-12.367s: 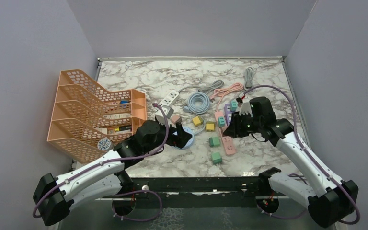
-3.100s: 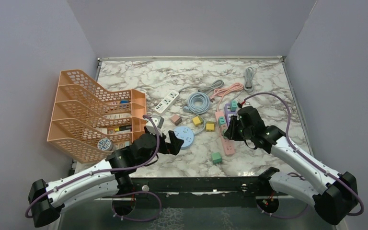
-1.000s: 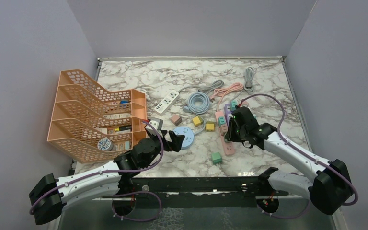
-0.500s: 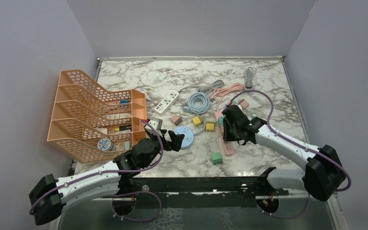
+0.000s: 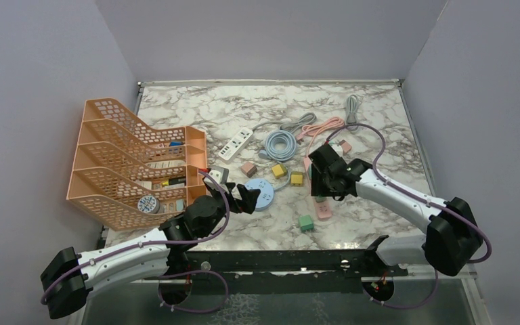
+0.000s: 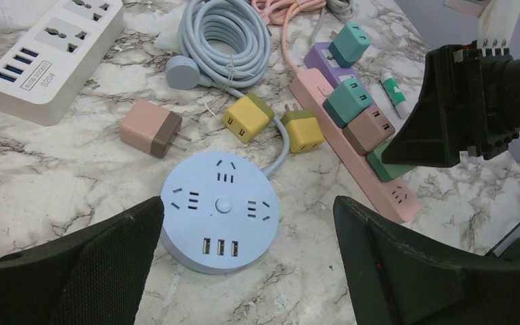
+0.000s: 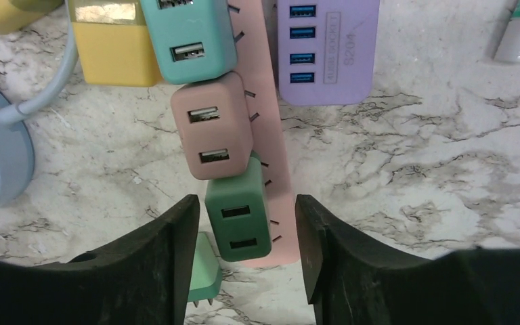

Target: Insert the plug

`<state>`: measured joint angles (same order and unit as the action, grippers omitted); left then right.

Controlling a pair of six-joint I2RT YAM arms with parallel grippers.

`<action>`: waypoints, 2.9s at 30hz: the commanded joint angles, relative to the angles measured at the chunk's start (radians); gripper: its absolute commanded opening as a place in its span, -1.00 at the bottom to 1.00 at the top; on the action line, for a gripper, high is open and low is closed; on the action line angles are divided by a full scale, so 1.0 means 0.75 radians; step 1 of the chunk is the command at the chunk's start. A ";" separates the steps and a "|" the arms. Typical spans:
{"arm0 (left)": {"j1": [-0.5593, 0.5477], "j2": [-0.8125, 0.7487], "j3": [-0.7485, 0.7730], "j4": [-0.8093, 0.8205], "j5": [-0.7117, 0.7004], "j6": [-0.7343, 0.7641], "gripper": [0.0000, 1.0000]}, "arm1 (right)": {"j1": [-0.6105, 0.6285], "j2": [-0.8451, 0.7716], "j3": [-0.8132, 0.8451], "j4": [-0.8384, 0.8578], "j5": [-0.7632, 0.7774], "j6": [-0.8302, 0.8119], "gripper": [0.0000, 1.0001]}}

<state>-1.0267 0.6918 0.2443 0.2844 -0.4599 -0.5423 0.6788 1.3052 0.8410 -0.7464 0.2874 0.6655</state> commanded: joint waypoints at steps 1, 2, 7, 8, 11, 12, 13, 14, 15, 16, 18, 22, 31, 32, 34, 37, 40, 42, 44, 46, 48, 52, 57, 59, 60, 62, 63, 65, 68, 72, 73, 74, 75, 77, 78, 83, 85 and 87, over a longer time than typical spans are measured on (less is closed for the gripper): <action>0.006 -0.006 -0.007 0.049 -0.005 0.023 0.97 | -0.009 -0.008 0.108 -0.125 0.029 0.070 0.10; 0.006 -0.005 -0.005 0.049 -0.002 0.023 0.97 | -0.010 0.001 0.126 -0.155 0.015 0.075 0.10; 0.007 -0.001 -0.006 0.047 -0.003 0.024 0.97 | -0.009 0.057 0.184 -0.258 -0.033 0.087 0.06; 0.007 0.001 -0.006 0.046 -0.004 0.024 0.97 | -0.009 0.059 0.189 -0.268 -0.032 0.093 0.04; 0.007 0.004 -0.006 0.047 -0.004 0.023 0.97 | -0.009 0.081 0.196 -0.291 -0.021 0.096 -0.03; 0.007 0.007 -0.006 0.047 -0.004 0.023 0.97 | -0.009 0.094 0.199 -0.296 -0.021 0.095 -0.05; 0.006 0.010 -0.005 0.046 -0.003 0.023 0.97 | -0.011 0.110 0.202 -0.305 -0.021 0.095 -0.08; 0.006 0.011 -0.003 0.046 -0.002 0.023 0.97 | -0.011 0.121 0.206 -0.307 -0.025 0.092 -0.12; 0.007 0.013 -0.001 0.046 -0.002 0.023 0.97 | -0.011 0.129 0.207 -0.301 -0.031 0.085 -0.16; 0.006 0.013 -0.002 0.046 -0.002 0.024 0.97 | -0.011 0.135 0.206 -0.288 -0.039 0.072 -0.19; 0.007 0.016 0.001 0.046 -0.001 0.024 0.97 | -0.011 0.150 0.213 -0.267 -0.047 0.051 -0.29; 0.006 0.022 0.004 0.046 0.000 0.027 0.97 | -0.013 0.195 0.233 -0.250 -0.047 0.012 -0.52; 0.007 0.011 0.010 0.029 -0.026 0.028 0.97 | -0.013 0.327 0.172 -0.167 -0.087 -0.051 -0.98; 0.007 0.011 0.010 0.029 -0.028 0.028 0.97 | -0.013 0.344 0.164 -0.160 -0.087 -0.051 -0.98; 0.006 0.011 0.011 0.027 -0.031 0.031 0.97 | -0.013 0.378 0.153 -0.143 -0.099 -0.057 -0.98; 0.007 0.016 0.015 0.022 -0.033 0.033 0.97 | -0.015 0.423 0.135 -0.111 -0.121 -0.059 -0.98; 0.007 0.027 0.025 0.018 -0.034 0.038 0.97 | -0.013 0.454 0.111 -0.073 -0.131 -0.058 -0.98; 0.007 0.037 0.036 0.010 -0.038 0.046 0.97 | -0.013 0.477 0.107 -0.061 -0.126 -0.054 -0.98; 0.007 0.042 0.051 -0.007 -0.042 0.051 0.97 | -0.013 0.467 0.110 -0.036 -0.112 -0.046 -0.98; 0.007 0.051 0.068 -0.037 -0.043 0.044 0.98 | -0.013 0.389 0.108 -0.001 -0.108 -0.039 -0.98; 0.006 0.060 0.087 -0.071 -0.048 0.033 0.98 | -0.013 0.320 0.137 -0.021 -0.081 -0.018 -0.93; 0.009 0.088 0.140 -0.132 -0.053 0.015 0.98 | -0.014 0.183 0.201 -0.098 -0.049 0.012 -0.32; 0.035 0.147 0.270 -0.272 0.017 0.005 0.98 | -0.014 0.020 0.204 -0.134 -0.149 0.011 -0.07; 0.046 0.177 0.325 -0.334 0.050 0.007 0.98 | -0.014 -0.048 0.189 -0.149 -0.192 -0.010 -0.06; 0.053 0.189 0.345 -0.356 0.067 0.007 0.98 | -0.012 -0.084 0.178 -0.151 -0.219 -0.018 -0.06; 0.075 0.214 0.380 -0.385 0.127 0.014 0.98 | -0.008 -0.163 0.148 -0.141 -0.279 -0.037 -0.01; 0.087 0.226 0.398 -0.406 0.155 0.010 0.98 | -0.003 -0.198 0.136 -0.146 -0.297 -0.035 -0.01; 0.106 0.247 0.437 -0.448 0.199 -0.008 0.98 | 0.021 -0.242 0.119 -0.164 -0.317 -0.016 -0.01; 0.139 0.276 0.500 -0.509 0.249 -0.036 0.98 | 0.122 -0.247 0.096 -0.211 -0.298 0.048 -0.01; 0.208 0.348 0.703 -0.688 0.284 -0.055 0.98 | 0.304 -0.165 0.068 -0.250 -0.206 0.185 -0.01; 0.216 0.363 0.761 -0.718 0.278 -0.043 0.98 | 0.339 -0.137 0.062 -0.258 -0.180 0.220 -0.01; 0.220 0.376 0.808 -0.740 0.270 -0.030 0.98 | 0.363 -0.107 0.056 -0.263 -0.148 0.257 0.00; 0.220 0.387 0.849 -0.755 0.262 -0.016 0.98 | 0.382 -0.081 0.048 -0.262 -0.120 0.283 0.01; 0.220 0.398 0.909 -0.764 0.251 0.018 0.98 | 0.408 -0.019 0.034 -0.256 -0.065 0.327 0.05; 0.220 0.401 0.934 -0.764 0.244 0.031 0.98 | 0.417 0.005 0.026 -0.241 -0.053 0.331 0.07; 0.223 0.406 0.997 -0.778 0.163 0.084 0.98 | 0.451 0.136 -0.012 -0.094 -0.085 0.300 0.13; 0.226 0.406 1.024 -0.788 0.143 0.105 0.98 | 0.452 0.169 -0.028 -0.042 -0.104 0.294 0.12; 0.229 0.404 1.040 -0.791 0.139 0.125 0.98 | 0.453 0.185 -0.040 0.001 -0.117 0.289 0.12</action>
<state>-0.8631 0.9920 0.9852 -0.2783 -0.3111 -0.4995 1.0092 1.4208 0.8303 -0.8516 0.1890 0.8680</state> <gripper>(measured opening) 0.991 0.561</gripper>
